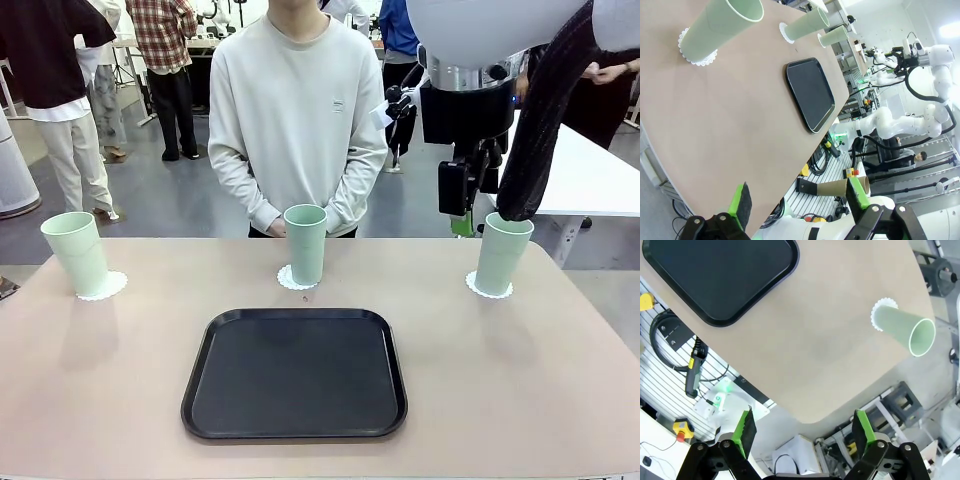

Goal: Place coasters on the table and set cups on them.
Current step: Take one Reusable plastic cup from the Flat Tray and place it on a coaster set by the human.

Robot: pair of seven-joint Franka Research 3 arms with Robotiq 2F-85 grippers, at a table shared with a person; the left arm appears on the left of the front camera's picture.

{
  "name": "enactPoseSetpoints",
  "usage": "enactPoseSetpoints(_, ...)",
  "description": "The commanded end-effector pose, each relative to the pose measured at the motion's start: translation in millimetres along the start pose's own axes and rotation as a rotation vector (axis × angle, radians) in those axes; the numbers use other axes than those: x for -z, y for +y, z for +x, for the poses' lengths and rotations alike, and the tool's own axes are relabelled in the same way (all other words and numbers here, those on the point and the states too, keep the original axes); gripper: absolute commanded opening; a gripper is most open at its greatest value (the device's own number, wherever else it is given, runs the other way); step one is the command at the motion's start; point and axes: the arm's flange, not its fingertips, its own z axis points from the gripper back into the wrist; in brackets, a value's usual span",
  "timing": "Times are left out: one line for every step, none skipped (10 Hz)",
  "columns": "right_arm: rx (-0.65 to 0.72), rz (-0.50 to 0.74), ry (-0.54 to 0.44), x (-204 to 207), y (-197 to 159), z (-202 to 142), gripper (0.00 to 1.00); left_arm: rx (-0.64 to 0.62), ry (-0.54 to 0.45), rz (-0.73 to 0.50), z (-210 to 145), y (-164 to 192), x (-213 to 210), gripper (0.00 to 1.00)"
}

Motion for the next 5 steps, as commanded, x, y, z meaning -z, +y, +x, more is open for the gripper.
enactPoseSetpoints(0.016,-0.038,0.005,4.0,-0.7,0.8,1.0,0.005,-0.003,0.002,-0.8,-2.0,-1.0,1.0)
enactPoseSetpoints(0.0,0.0,0.0,0.0,0.0,0.0,1.0,0.005,-0.003,0.002,-0.8,-2.0,-1.0,1.0)
enactPoseSetpoints(0.091,0.244,-0.254,-23.3,-13.7,-53.3,1.0,0.005,-0.003,0.002,-0.8,-2.0,-1.0,1.0)
enactPoseSetpoints(0.312,0.525,-0.417,-21.8,-63.8,-96.2,1.0,0.005,-0.003,0.002,-0.8,-2.0,-1.0,1.0)
enactPoseSetpoints(0.505,0.716,-0.514,-2.2,-109.9,-127.6,1.0,0.005,-0.003,0.002,-0.8,-2.0,-1.0,1.0)
